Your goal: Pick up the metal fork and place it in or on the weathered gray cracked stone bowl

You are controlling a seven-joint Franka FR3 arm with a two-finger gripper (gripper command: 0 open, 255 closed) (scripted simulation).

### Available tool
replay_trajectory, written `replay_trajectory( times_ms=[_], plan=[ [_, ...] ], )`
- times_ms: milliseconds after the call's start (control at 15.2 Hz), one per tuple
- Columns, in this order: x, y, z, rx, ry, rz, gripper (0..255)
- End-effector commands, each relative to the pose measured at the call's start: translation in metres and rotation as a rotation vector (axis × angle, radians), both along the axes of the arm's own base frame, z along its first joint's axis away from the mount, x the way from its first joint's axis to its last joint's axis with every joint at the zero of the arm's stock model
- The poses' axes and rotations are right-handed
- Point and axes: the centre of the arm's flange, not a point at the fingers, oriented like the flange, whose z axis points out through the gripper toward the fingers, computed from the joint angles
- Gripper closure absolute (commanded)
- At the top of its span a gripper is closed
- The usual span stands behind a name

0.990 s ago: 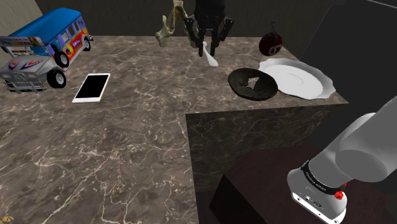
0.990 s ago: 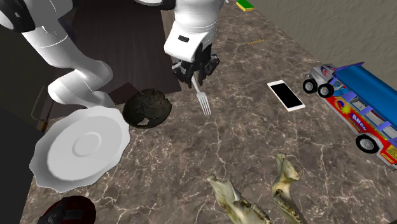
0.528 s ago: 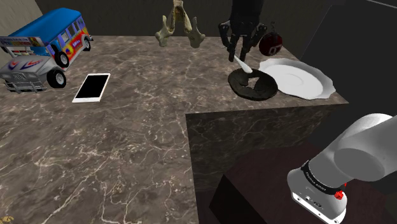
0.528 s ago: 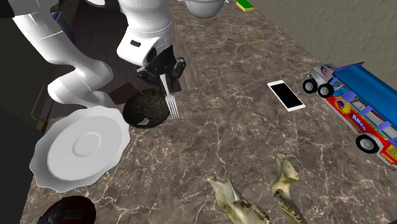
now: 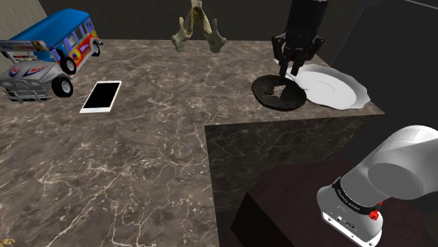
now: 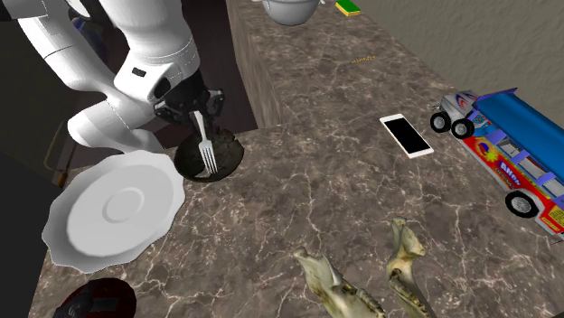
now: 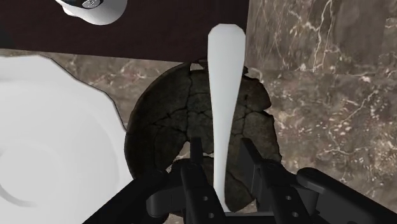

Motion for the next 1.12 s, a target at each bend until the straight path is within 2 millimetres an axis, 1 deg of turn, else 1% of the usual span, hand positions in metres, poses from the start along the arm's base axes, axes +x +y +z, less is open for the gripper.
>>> replay_trajectory(
  times_ms=[0,330,396,924,990,1056],
  plan=[
    [0.0,-0.002,-0.011,0.0,0.0,0.0,255],
    [0.0,-0.002,-0.038,0.0,0.0,0.0,255],
    [0.0,-0.002,-0.046,0.0,0.0,0.0,255],
    [0.0,-0.002,-0.046,0.0,0.0,0.0,255],
    [0.0,-0.002,-0.046,0.0,0.0,0.0,0],
    [0.0,-0.002,-0.046,0.0,0.0,0.0,0]
  ],
)
